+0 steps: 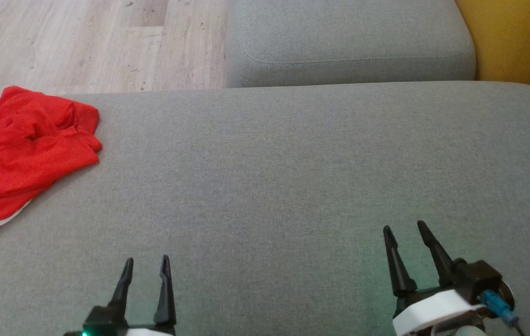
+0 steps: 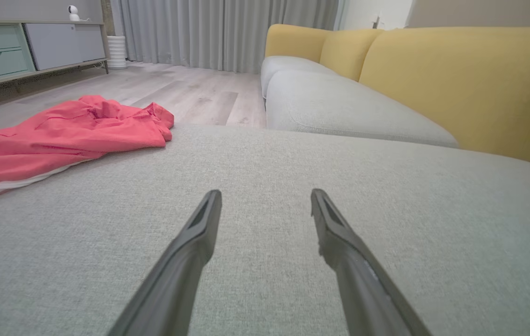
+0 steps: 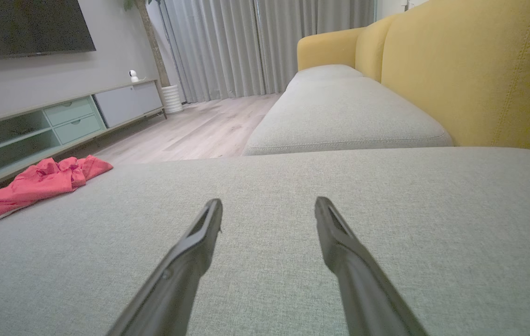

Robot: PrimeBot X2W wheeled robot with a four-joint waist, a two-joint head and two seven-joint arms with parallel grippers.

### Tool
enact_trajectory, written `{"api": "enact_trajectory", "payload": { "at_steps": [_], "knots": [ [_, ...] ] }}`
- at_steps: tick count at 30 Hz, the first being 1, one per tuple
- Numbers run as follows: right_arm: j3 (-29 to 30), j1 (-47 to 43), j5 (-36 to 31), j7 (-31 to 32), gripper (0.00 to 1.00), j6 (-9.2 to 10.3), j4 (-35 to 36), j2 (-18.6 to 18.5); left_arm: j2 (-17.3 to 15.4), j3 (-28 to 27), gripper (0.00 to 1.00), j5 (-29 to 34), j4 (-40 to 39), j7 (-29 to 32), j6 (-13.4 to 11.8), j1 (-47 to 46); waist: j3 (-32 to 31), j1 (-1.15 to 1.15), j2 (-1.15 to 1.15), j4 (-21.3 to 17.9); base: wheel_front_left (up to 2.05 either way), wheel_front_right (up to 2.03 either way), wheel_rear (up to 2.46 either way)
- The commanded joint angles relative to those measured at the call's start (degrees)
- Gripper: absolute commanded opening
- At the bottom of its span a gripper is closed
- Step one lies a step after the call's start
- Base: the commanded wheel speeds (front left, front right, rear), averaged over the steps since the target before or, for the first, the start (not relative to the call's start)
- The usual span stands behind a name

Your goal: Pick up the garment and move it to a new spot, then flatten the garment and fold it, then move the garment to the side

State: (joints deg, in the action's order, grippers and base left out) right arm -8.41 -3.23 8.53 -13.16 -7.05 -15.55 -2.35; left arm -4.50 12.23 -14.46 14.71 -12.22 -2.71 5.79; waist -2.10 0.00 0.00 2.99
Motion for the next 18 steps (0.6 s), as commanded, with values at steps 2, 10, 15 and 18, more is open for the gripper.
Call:
{"api": "enact_trajectory", "payload": {
  "at_steps": [2, 10, 15, 18],
  "knots": [
    [-1.81, 1.31, -2.53, -1.20, 1.00, -0.43, 1.47, -0.52, -0.50, -0.86, 1.00, 2.32, -1.44, -0.91, -0.77, -0.93, -0.04, 0.00, 0.00, 0.06, 0.00, 0.00, 0.00],
    [-2.30, 1.38, -4.59, -1.68, 1.00, -0.44, 0.65, -0.53, -0.61, -0.49, 1.00, 3.91, -1.58, -1.02, -1.47, -0.57, -0.08, 0.00, 0.00, 0.13, 0.00, 0.00, 0.00],
    [-2.26, 1.28, -4.27, -1.45, 1.00, -0.44, 0.15, -0.53, -0.79, -0.49, 1.00, 3.45, -1.47, -0.97, -1.56, -0.45, -0.23, 0.00, 0.00, 0.11, 0.00, 0.00, 0.00],
    [-2.25, 1.22, -4.17, -1.43, 1.00, -0.44, -0.08, -0.53, -0.90, -0.48, 1.00, 3.25, -1.33, -0.99, -1.68, -0.41, -0.37, 0.00, 0.00, 0.12, 0.00, 0.00, 0.00]
  ]
}}
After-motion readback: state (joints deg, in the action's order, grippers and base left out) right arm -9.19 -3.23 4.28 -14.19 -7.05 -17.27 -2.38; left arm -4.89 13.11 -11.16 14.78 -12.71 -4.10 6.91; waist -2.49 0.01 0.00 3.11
